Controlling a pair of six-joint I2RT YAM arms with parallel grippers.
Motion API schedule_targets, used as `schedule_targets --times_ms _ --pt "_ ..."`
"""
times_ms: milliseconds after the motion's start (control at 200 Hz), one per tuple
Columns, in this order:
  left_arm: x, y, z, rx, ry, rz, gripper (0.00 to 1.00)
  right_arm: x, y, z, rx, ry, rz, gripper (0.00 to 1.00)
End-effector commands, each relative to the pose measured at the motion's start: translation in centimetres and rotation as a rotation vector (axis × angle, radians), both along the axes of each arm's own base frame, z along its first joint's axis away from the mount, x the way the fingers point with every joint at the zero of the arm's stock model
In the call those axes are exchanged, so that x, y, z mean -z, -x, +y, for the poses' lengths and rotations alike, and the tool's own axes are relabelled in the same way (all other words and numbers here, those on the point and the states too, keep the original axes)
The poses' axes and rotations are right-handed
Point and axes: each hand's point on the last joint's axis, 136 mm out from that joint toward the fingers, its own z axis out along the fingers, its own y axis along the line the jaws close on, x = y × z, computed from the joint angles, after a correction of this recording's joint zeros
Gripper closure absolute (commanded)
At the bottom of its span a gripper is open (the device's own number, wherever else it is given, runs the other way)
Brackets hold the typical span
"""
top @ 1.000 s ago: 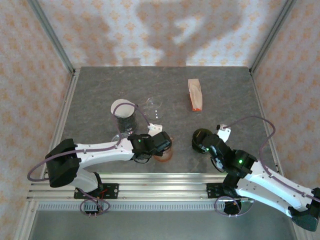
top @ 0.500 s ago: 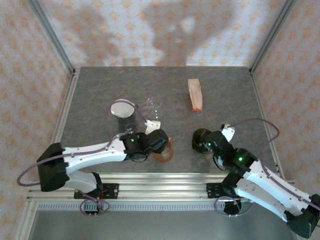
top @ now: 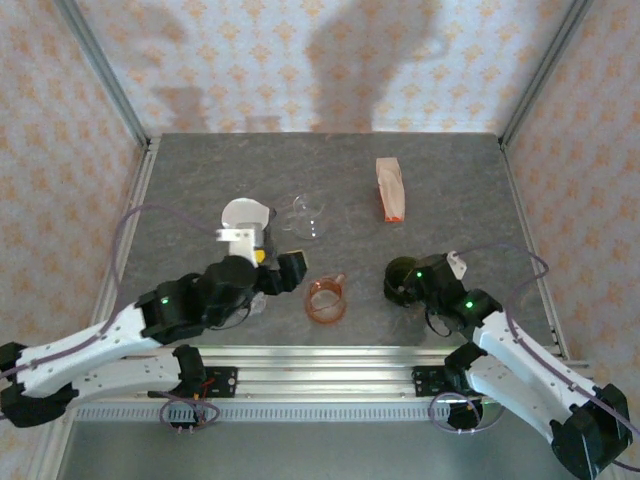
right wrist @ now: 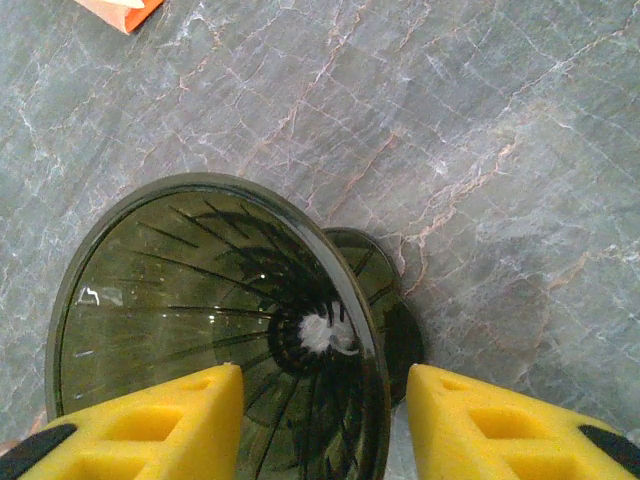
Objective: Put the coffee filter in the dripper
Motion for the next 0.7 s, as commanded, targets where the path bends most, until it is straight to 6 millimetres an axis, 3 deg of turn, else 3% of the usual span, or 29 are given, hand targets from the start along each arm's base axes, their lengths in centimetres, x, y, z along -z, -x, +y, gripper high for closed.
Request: schedule_targets --times_ms 0,200,370,485,696 --pt "0.4 0.2 3.3 -0.099 -0.003 -0.044 0.00 0.5 -0.4 -0.4 0.013 0.007 -0.008 0.57" --pt "0.8 1.0 6.2 -0.155 0.070 -0.078 0.00 1.0 -1.0 0.1 -0.001 0.007 0.013 0.74" --pt "0.8 1.3 7.3 -0.178 0.090 -0.089 0.00 0.3 -1.3 0.2 -0.027 0.040 0.019 0.90" --pt "0.8 1.3 7.3 -0.172 0.081 -0.087 0.00 -1.2 -1.6 0.2 -0.066 0.074 0.002 1.00" --pt "0.4 1.2 6.8 -0.158 0.070 -0.093 0.00 -6.9 -2.5 2.7 -0.248 0.052 -0.080 1.00"
